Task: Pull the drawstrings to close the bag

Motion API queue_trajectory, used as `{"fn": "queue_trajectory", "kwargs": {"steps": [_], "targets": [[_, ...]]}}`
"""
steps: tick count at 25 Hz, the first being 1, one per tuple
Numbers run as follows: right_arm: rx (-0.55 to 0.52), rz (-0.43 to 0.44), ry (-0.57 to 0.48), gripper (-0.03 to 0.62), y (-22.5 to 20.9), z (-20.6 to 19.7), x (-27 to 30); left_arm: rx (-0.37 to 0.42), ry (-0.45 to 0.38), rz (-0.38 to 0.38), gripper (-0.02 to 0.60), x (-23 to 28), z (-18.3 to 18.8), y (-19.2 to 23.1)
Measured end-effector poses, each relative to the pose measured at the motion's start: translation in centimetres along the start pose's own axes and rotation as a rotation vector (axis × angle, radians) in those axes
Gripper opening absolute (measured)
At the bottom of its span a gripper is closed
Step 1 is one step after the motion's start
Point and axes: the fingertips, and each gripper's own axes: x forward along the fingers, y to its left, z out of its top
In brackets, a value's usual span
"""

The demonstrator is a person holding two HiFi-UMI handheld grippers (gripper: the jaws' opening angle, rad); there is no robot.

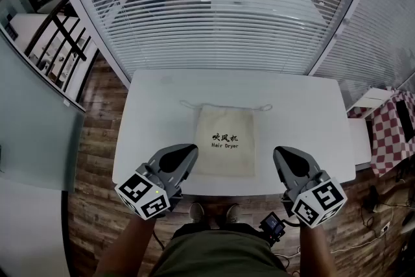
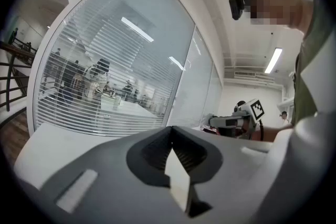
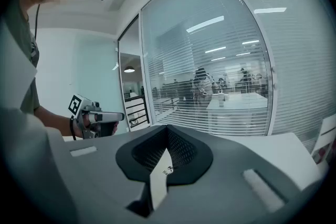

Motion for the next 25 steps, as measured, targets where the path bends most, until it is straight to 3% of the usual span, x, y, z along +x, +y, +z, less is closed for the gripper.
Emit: {"fn": "queue_trajectory", "kwargs": {"steps": [14,25], "targets": [[0.019,0.016,-0.017,0.009,-1.6,-0.4,-1.8,-0.003,0.010,0.021,0.002,0.9,-1.1,-2.5],[0.056,0.027,-0.018,0.011,-5.3,-2.3,-5.1,0.010,0.037,0.067,0.002,2.2,-2.7,-5.0]]}}
